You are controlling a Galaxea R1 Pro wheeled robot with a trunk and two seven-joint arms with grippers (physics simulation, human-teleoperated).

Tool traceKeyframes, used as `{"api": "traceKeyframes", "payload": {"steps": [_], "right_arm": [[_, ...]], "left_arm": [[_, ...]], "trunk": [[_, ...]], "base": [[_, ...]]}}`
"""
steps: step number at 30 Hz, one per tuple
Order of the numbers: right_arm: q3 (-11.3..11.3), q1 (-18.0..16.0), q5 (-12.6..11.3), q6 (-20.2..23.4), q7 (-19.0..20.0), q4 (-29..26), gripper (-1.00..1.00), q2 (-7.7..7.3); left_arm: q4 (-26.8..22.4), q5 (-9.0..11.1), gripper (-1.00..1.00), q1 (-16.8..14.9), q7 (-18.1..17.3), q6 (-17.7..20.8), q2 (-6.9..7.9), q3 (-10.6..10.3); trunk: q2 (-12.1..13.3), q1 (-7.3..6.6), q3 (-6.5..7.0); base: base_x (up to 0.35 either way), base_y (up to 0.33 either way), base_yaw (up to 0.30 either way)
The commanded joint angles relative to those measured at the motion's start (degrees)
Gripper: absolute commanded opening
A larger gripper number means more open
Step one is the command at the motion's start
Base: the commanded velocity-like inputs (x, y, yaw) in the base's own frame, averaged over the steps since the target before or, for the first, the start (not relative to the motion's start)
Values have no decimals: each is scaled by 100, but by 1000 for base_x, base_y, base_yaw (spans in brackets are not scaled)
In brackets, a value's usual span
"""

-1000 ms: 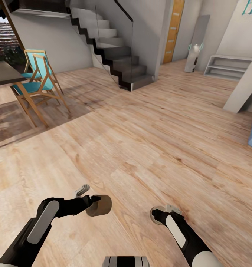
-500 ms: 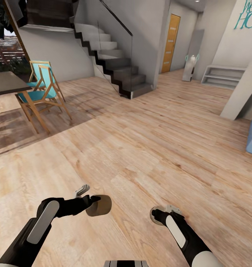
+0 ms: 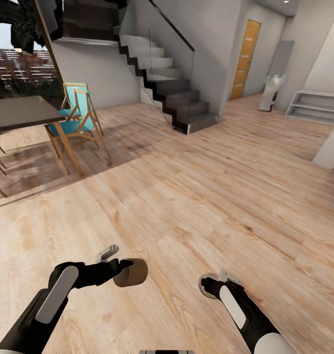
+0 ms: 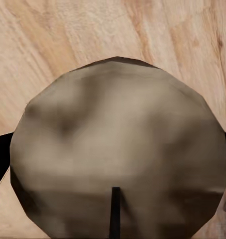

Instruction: Place each of the two pumpkins and all three candles from the living room inside a cabinet in the living room (use any cabinet), then make sure every cabinet is closed, and position the cauldron so it is next to a table in the living room.

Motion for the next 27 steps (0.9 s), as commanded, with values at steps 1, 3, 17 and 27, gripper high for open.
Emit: {"api": "traceKeyframes", "payload": {"steps": [1, 3, 17, 27], "right_arm": [[19, 0, -62, 10, -57, -12, -100, -3], [19, 0, -62, 14, -51, -12, -100, -3], [19, 0, -69, 17, -47, -12, -100, -6], [13, 0, -71, 20, -48, -12, -100, -6]], "left_arm": [[-6, 65, -100, -4, 57, 5, 6, -12], [-5, 63, -100, -4, 57, 5, 3, -17], [-4, 53, -100, -4, 69, 5, 14, -6], [-4, 53, -100, -4, 75, 1, 15, -1]], "trunk": [[-1, -2, -4], [-1, -2, -4], [521, -287, 229], [922, -507, 408]], "base": [[0, 0, 291], [0, 0, 291], [0, 0, 229], [0, 0, 6]]}}
